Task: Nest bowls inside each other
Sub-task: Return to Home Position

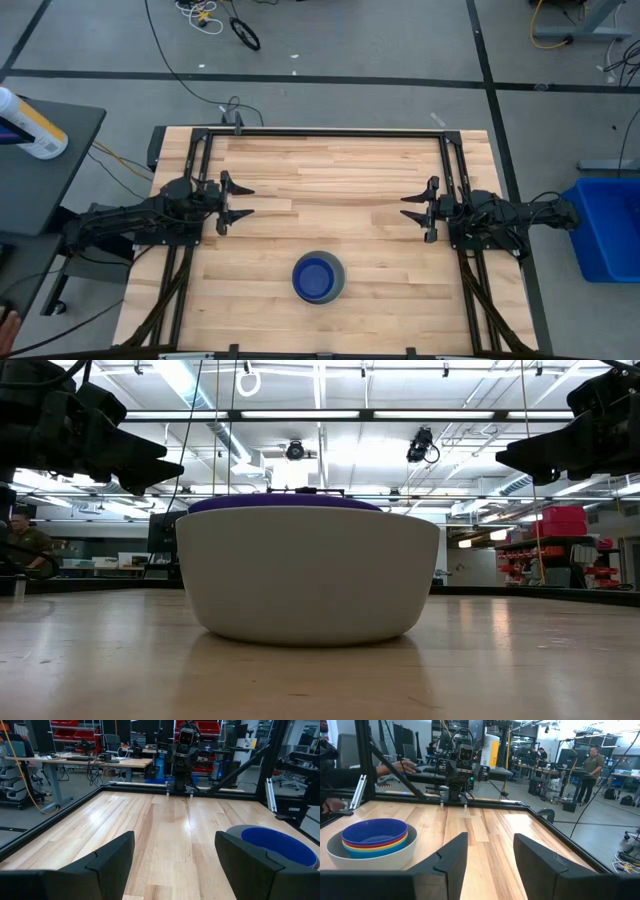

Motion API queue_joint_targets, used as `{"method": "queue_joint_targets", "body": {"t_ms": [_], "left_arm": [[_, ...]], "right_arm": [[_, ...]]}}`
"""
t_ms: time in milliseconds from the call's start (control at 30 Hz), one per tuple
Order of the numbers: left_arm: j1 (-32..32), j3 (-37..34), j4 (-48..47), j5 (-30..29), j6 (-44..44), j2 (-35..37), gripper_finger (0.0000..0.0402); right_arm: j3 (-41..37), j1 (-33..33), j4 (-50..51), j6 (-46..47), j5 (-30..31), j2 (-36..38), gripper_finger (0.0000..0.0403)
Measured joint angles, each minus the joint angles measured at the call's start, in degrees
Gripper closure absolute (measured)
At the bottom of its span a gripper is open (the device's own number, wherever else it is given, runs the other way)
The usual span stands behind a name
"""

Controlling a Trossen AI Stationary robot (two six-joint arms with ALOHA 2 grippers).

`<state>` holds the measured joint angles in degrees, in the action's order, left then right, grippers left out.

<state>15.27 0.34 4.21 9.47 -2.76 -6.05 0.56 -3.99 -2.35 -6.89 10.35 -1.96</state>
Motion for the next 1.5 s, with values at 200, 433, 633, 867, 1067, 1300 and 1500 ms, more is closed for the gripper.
{"method": "queue_joint_targets", "body": {"t_ms": [200, 433, 633, 867, 1067, 1300, 1500], "left_arm": [[0.0, 0.0, 0.0, 0.0, 0.0, 0.0, 0.0116], [0.0, 0.0, 0.0, 0.0, 0.0, 0.0, 0.0116], [0.0, 0.0, 0.0, 0.0, 0.0, 0.0, 0.0116], [0.0, 0.0, 0.0, 0.0, 0.0, 0.0, 0.0116], [0.0, 0.0, 0.0, 0.0, 0.0, 0.0, 0.0116], [0.0, 0.0, 0.0, 0.0, 0.0, 0.0, 0.0116], [0.0, 0.0, 0.0, 0.0, 0.0, 0.0, 0.0116]], "right_arm": [[0.0, 0.0, 0.0, 0.0, 0.0, 0.0, 0.0223], [0.0, 0.0, 0.0, 0.0, 0.0, 0.0, 0.0209], [0.0, 0.0, 0.0, 0.0, 0.0, 0.0, 0.0198], [0.0, 0.0, 0.0, 0.0, 0.0, 0.0, 0.0186], [0.0, 0.0, 0.0, 0.0, 0.0, 0.0, 0.0177], [0.0, 0.0, 0.0, 0.0, 0.0, 0.0, 0.0168], [0.0, 0.0, 0.0, 0.0, 0.0, 0.0, 0.0158]]}}
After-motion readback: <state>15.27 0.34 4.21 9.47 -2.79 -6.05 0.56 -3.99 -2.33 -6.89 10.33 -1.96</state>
